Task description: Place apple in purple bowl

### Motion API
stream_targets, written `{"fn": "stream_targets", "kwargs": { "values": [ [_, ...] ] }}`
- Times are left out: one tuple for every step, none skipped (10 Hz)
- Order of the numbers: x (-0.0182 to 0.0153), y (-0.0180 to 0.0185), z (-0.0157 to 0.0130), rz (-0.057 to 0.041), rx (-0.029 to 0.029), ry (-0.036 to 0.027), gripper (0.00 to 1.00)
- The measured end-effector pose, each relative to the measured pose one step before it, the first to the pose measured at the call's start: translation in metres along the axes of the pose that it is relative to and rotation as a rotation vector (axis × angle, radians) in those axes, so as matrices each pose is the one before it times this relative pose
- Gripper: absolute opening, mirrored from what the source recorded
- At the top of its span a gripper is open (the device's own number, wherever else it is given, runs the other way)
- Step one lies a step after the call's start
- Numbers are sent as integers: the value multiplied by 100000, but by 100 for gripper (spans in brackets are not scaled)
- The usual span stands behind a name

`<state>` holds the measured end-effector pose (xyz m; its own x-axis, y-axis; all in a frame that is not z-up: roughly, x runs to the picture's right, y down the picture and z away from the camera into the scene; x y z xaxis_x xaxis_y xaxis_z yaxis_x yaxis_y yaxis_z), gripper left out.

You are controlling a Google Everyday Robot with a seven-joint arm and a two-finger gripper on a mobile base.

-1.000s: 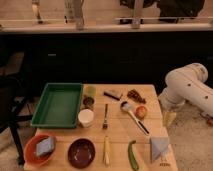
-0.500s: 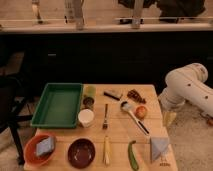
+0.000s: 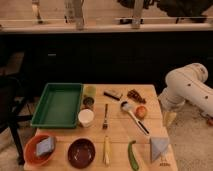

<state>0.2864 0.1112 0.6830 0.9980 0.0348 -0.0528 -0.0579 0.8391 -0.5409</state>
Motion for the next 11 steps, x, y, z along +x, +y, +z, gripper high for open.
{"fn": "stream_targets", "kwargs": {
  "values": [
    [76, -35, -34, -545, -73, -283, 80],
    [-114, 51, 199, -3522, -2404, -2346, 80],
    [-507, -266, 258, -6909, -1469, -1724, 80],
    [-795, -440, 408, -13797, -2666, -1551, 80],
    [-499, -405, 309, -12324, -2569, -633, 80],
    [-597, -594, 379, -10639, -2436, -708, 80],
    [-646, -920, 493, -12684, -2835, -826, 80],
    [-438, -990, 398, -11892, -1935, -1355, 80],
    [57, -790, 524, -12290, -2131, -1276, 80],
    [128, -477, 388, -6702, -948, -720, 80],
    [348, -970, 640, -9005, -1134, -401, 80]
  ]
}}
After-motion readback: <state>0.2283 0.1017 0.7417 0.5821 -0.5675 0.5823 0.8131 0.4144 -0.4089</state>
